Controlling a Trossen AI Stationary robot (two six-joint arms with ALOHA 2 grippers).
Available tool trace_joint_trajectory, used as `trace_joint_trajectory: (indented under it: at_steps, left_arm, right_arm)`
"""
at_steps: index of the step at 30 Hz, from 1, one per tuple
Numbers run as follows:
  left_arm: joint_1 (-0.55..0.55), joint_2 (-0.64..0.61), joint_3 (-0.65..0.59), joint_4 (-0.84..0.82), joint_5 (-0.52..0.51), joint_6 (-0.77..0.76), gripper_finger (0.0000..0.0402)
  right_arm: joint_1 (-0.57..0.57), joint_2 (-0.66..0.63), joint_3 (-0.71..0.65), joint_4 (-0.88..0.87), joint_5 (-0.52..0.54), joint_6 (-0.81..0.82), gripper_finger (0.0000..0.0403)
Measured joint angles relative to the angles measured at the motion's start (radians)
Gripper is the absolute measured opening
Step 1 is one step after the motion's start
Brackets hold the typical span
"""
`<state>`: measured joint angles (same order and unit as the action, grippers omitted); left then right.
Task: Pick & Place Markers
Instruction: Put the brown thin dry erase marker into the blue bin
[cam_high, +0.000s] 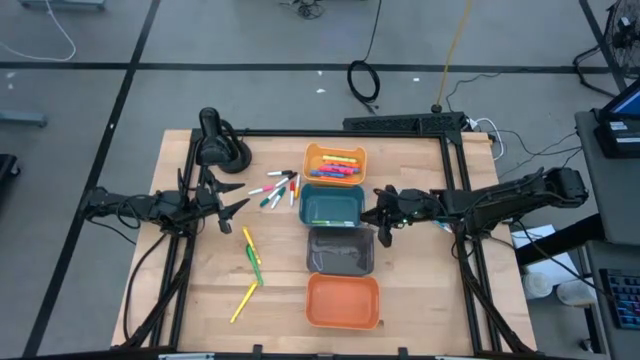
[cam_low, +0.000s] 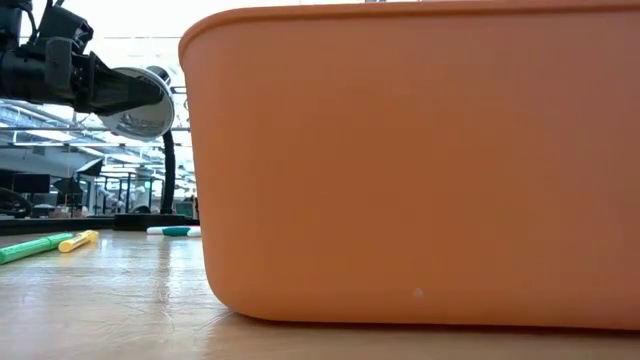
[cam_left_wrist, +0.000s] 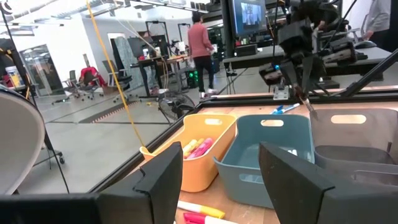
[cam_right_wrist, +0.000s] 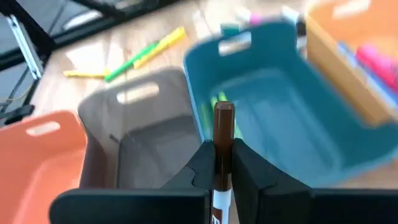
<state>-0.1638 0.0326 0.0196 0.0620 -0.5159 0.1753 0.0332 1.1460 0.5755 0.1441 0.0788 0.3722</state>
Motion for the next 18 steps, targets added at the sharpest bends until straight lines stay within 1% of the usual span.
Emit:
trace_joint_trajectory:
  at_steps: [1, 5, 6, 11, 14, 18]
  left_arm:
    - [0.000, 0.000, 0.000, 0.000, 0.000, 0.000, 0.0214]
    - [0.000, 0.000, 0.000, 0.000, 0.000, 0.000, 0.0214]
    - [0.000, 0.000, 0.000, 0.000, 0.000, 0.000, 0.0214]
    - [0.000, 0.000, 0.000, 0.000, 0.000, 0.000, 0.0214]
    - [0.000, 0.000, 0.000, 0.000, 0.000, 0.000, 0.0214]
    - [0.000, 0.000, 0.000, 0.000, 0.000, 0.000, 0.0214]
  right_arm:
    - [-0.005, -0.004, 0.000, 0.019, 0.007, -0.024, 0.0020]
    - [-0.038, -0.012, 0.006, 0.061, 0.099, -0.092, 0.0020]
    - [-0.048, -0.012, 0.013, 0.073, 0.107, -0.111, 0.0020]
    - [-0.077, -0.013, 0.063, 0.145, 0.103, -0.212, 0.0020]
    - [-0.086, -0.004, 0.089, 0.261, 0.102, -0.253, 0.0020]
    - [-0.086, 0.050, 0.128, 0.411, 0.093, -0.337, 0.0020]
